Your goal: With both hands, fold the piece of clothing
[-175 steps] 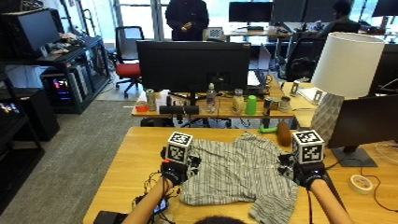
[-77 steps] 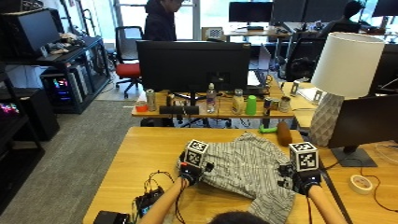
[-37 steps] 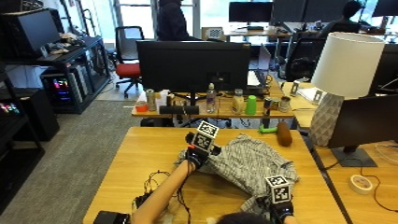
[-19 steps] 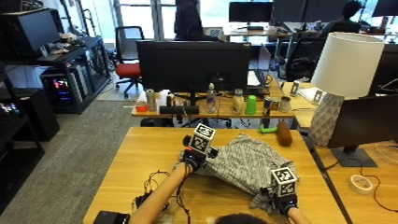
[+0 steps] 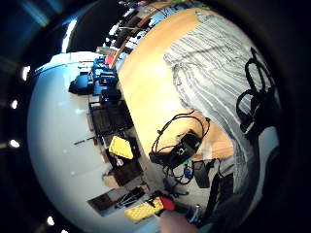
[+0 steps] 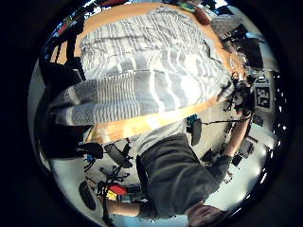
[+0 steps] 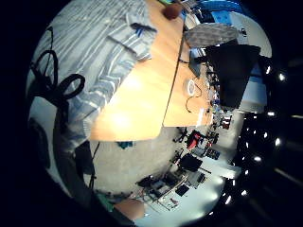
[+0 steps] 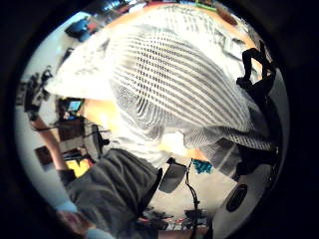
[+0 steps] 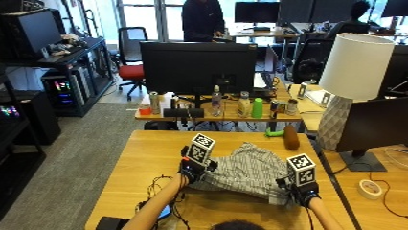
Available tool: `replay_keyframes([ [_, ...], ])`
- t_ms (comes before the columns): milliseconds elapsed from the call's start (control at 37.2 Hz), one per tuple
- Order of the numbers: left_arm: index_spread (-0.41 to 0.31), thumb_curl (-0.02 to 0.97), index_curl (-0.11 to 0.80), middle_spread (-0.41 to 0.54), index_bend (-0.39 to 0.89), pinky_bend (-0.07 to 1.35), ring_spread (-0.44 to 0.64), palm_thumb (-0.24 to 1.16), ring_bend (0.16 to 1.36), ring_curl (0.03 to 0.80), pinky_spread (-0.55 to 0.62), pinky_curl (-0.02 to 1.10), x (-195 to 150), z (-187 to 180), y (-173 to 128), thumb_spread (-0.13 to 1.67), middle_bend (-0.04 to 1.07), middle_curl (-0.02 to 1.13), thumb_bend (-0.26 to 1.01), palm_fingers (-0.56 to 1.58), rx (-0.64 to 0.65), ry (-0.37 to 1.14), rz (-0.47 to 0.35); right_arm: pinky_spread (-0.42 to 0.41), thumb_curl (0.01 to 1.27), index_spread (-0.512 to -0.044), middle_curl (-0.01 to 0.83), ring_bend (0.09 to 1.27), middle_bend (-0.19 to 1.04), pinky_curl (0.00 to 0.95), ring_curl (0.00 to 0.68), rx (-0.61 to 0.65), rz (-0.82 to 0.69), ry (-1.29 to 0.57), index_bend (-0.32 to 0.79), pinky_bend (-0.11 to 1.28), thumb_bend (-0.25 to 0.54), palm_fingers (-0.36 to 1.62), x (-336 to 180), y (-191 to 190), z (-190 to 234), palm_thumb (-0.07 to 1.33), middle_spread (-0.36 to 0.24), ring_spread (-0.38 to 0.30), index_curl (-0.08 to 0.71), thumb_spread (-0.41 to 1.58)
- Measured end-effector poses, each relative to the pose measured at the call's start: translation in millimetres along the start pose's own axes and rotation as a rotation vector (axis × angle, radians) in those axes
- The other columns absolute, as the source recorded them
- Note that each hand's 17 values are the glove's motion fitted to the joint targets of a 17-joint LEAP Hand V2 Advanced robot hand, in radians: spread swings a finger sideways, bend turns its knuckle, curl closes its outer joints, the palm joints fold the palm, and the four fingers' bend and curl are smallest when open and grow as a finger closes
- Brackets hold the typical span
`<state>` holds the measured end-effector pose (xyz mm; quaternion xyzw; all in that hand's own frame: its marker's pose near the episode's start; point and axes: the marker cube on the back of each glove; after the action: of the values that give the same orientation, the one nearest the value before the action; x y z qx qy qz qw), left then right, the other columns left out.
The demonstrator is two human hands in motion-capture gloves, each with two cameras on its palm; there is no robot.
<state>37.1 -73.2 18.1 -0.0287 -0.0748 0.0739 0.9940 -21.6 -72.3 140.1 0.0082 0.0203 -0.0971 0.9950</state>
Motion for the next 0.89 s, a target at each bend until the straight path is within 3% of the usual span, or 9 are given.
replay_keyframes([
  [135, -0.304, 0.354, 0.475, -0.338, 0.18, 0.57, -0.36, 0.88, 0.45, 0.426, -0.48, 0.38, -9.0, -7.1, 15.6, 1.1, 0.32, 0.53, -0.02, 1.27, 0.025, -0.015, -0.014, -0.336, 0.35, -0.248, 0.477, 0.67, 0.38, 0.405, 0.442, 0.041, 0.016, 0.055, 0.17, 0.64, 0.135, 1.34, 3.7, 15.6, -67.1, 1.06, -0.152, -0.227, 0.365, 0.99],
  [242, -0.311, 0.353, 0.479, -0.343, 0.19, 0.52, -0.36, 0.87, 0.44, 0.424, -0.46, 0.38, -20.5, -15.6, 15.9, 1.1, 0.34, 0.53, -0.02, 1.25, 0.043, 0.009, -0.04, -0.338, 0.34, -0.248, 0.477, 0.67, 0.38, 0.408, 0.444, 0.085, 0.062, 0.105, 0.17, 0.65, 0.118, 1.34, 13.0, -0.5, -100.9, 1.07, -0.152, -0.229, 0.374, 0.99],
  [431, -0.316, 0.352, 0.485, -0.344, 0.19, 0.48, -0.36, 0.86, 0.42, 0.42, -0.45, 0.37, -47.9, -23.3, -24.4, 1.11, 0.34, 0.54, -0.02, 1.26, 0.015, 0.113, -0.112, -0.339, 0.34, -0.248, 0.48, 0.67, 0.38, 0.415, 0.447, 0.133, 0.139, 0.14, 0.17, 0.66, 0.092, 1.34, 21.6, -58.4, -134.7, 1.08, -0.153, -0.23, 0.385, 0.99],
  [565, -0.318, 0.352, 0.488, -0.345, 0.19, 0.45, -0.36, 0.86, 0.42, 0.419, -0.44, 0.37, -70.5, -12.0, -94.9, 1.11, 0.34, 0.54, -0.02, 1.25, -0.052, 0.181, -0.195, -0.335, 0.33, -0.249, 0.481, 0.68, 0.39, 0.418, 0.451, 0.133, 0.197, 0.168, 0.17, 0.66, 0.075, 1.34, 30.1, -144.5, -123.9, 1.09, -0.153, -0.229, 0.391, 1.0],
  [700, -0.32, 0.349, 0.494, -0.35, 0.2, 0.41, -0.35, 0.85, 0.4, 0.415, -0.42, 0.37, -69.1, -2.8, -101.7, 1.11, 0.36, 0.54, -0.02, 1.24, -0.182, 0.278, -0.329, -0.329, 0.33, -0.254, 0.484, 0.68, 0.39, 0.42, 0.454, 0.153, 0.253, 0.171, 0.17, 0.66, 0.058, 1.32, 24.9, -180.3, -120.5, 1.1, -0.16, -0.228, 0.396, 1.01],
  [888, -0.321, 0.346, 0.501, -0.35, 0.2, 0.36, -0.34, 0.85, 0.35, 0.407, -0.39, 0.37, -74.3, 45.4, -149.3, 1.12, 0.38, 0.54, -0.02, 1.21, -0.343, 0.313, -0.436, -0.325, 0.33, -0.265, 0.492, 0.68, 0.41, 0.411, 0.456, 0.109, 0.321, 0.052, 0.16, 0.61, 0.04, 1.29, 8.4, -233.5, -74.8, 1.12, -0.17, -0.236, 0.398, 1.02],
])
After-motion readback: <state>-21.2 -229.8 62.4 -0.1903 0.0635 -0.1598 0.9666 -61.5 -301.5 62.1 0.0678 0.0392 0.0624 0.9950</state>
